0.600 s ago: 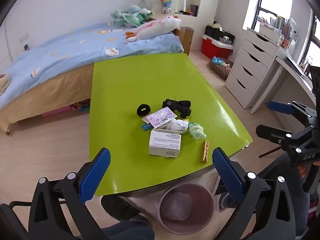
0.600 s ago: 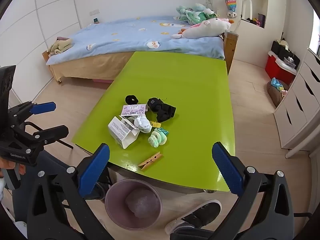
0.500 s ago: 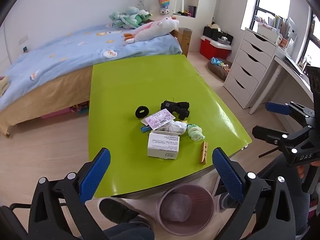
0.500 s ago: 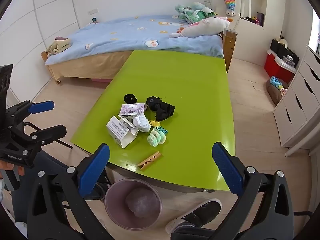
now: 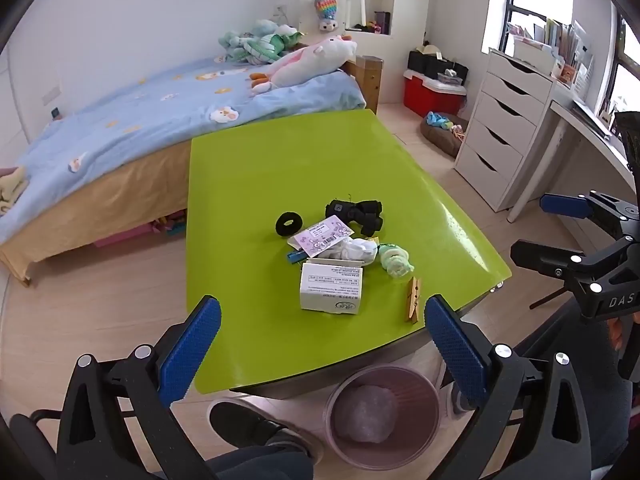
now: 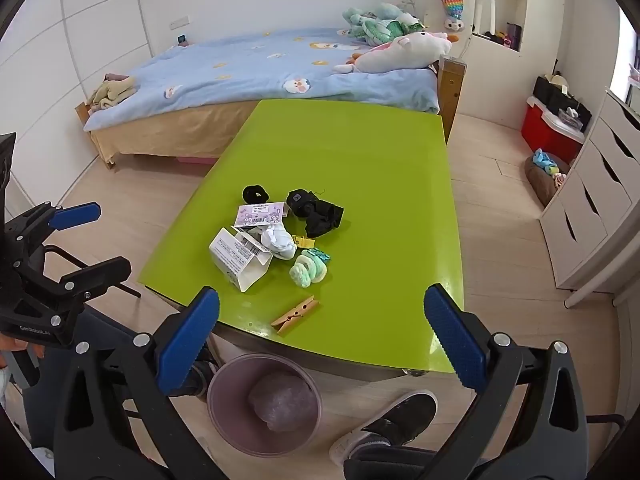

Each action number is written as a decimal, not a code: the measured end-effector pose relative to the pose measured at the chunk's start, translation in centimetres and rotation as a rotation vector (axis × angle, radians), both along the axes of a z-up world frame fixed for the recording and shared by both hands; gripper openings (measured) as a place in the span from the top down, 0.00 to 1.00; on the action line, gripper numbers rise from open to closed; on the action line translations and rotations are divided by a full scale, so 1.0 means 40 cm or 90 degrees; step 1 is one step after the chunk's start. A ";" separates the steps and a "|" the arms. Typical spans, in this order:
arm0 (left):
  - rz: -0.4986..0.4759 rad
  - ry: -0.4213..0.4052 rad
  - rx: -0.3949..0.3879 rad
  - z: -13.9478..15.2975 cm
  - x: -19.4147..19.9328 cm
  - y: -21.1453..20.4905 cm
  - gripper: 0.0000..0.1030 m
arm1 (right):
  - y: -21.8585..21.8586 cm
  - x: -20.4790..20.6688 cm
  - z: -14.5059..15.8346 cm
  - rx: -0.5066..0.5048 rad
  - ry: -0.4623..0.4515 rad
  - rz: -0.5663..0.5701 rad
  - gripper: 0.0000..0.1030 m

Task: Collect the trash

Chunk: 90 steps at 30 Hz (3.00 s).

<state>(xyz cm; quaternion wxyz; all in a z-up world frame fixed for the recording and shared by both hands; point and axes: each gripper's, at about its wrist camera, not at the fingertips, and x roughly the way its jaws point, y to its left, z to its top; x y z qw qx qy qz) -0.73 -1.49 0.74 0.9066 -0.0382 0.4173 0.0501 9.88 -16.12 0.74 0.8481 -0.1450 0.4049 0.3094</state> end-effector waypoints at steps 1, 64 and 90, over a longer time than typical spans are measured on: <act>0.000 -0.001 -0.001 0.002 -0.002 -0.001 0.05 | 0.000 -0.003 0.005 0.001 -0.001 -0.001 0.03; 0.009 -0.010 -0.008 0.010 -0.018 0.008 0.05 | -0.006 -0.010 0.017 -0.002 0.002 -0.011 0.03; 0.026 -0.002 -0.002 -0.019 -0.021 0.028 0.05 | 0.087 0.135 -0.176 -0.086 0.180 -0.093 0.03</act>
